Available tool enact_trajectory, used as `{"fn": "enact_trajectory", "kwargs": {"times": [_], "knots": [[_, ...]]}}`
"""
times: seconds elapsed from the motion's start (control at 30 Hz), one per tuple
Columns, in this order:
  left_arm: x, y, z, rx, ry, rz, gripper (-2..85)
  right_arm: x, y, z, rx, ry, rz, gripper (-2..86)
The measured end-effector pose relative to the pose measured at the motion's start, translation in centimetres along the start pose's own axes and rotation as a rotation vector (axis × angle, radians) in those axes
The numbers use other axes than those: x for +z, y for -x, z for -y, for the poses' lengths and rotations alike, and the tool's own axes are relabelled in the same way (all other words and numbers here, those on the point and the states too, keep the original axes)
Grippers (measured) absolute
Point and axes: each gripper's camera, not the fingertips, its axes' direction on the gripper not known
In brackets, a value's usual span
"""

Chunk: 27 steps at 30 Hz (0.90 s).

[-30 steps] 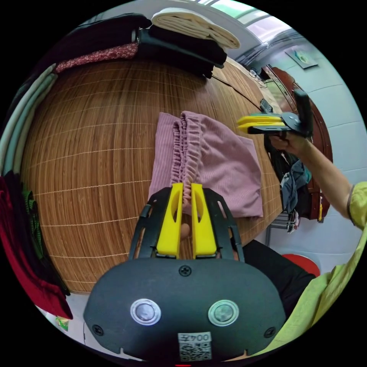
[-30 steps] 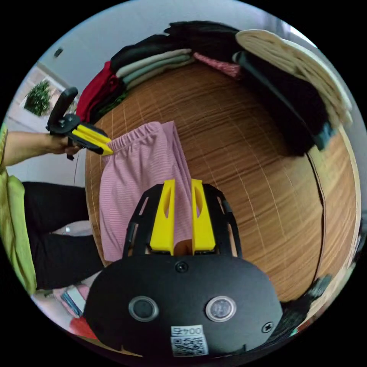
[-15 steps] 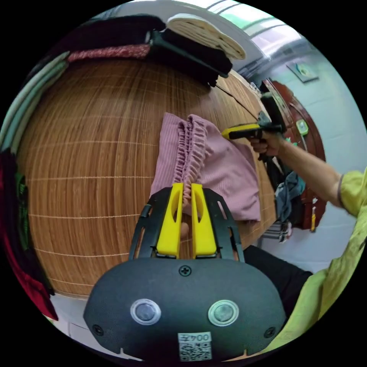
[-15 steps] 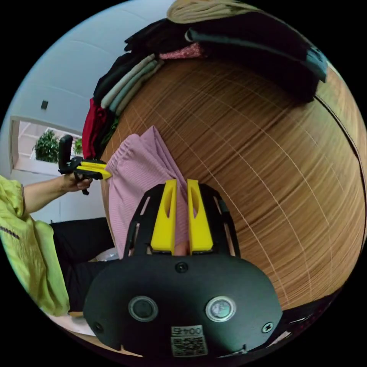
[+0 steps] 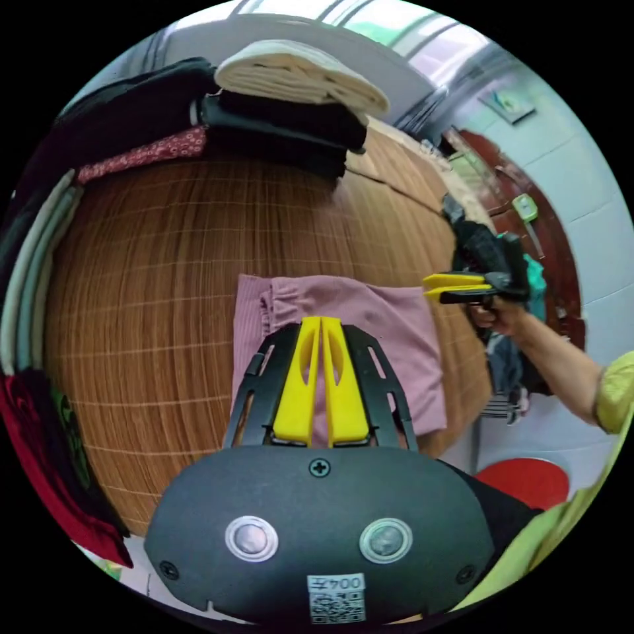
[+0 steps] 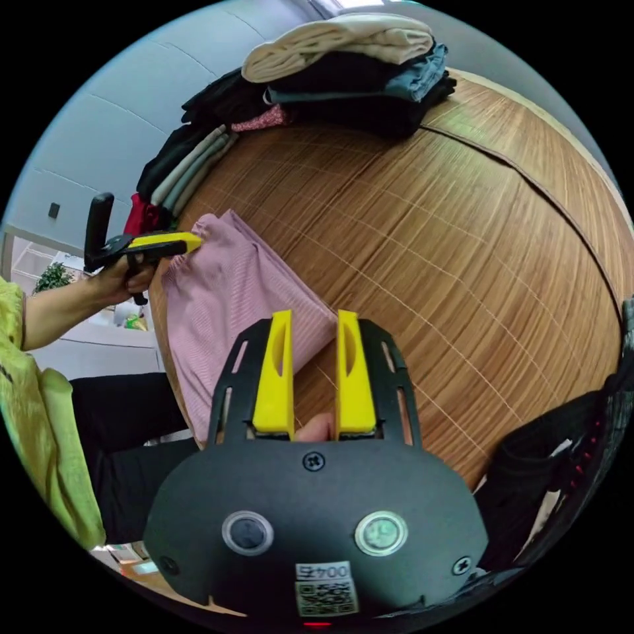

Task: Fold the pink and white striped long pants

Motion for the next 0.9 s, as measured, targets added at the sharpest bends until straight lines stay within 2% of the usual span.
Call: {"fn": "enact_trajectory", "kwargs": {"times": [0.1, 0.17, 0.3, 0.4, 0.43, 0.53, 0.6, 0.8, 0.9], "knots": [[5.2, -0.2, 0.7, 0.106, 0.042, 0.105, 0.2, 2.1, 1.2, -0.3, -0.023, 0.039, -0.042, 4.2], [6.9, -0.4, 1.3, 0.237, 0.034, 0.125, 0.3, 1.8, 1.5, -2.2, 0.134, -0.034, 0.002, 3.8], [11.4, -1.3, 4.7, 0.659, 0.064, 0.099, 0.5, 2.2, 5.2, -7.6, 0.45, -0.173, 0.026, 3.5], [12.4, -3.4, 8.3, 0.81, 0.157, 0.087, 0.5, 1.5, 10.2, -10.1, 0.602, -0.172, -0.236, 2.0], [11.0, -4.2, 8.8, 0.851, 0.127, 0.064, 0.5, 1.1, 11.5, -11.0, 0.657, -0.139, -0.356, 1.1], [7.5, -4.3, 6.0, 0.835, 0.04, 0.04, 0.5, 1.9, 13.6, -13.2, 0.657, -0.012, -0.415, -0.3], [7.1, -3.0, 2.0, 0.766, 0.059, 0.085, 0.5, 3.2, 14.3, -14.0, 0.645, 0.086, -0.412, -0.6], [13.4, 3.5, -17.0, 0.464, 0.252, 0.293, 0.6, 7.5, 16.2, -14.6, 0.636, 0.229, -0.396, -0.7], [16.9, 2.8, -23.0, 0.477, 0.253, 0.385, 0.7, 9.0, 18.0, -13.8, 0.565, 0.257, -0.487, -0.7]]}}
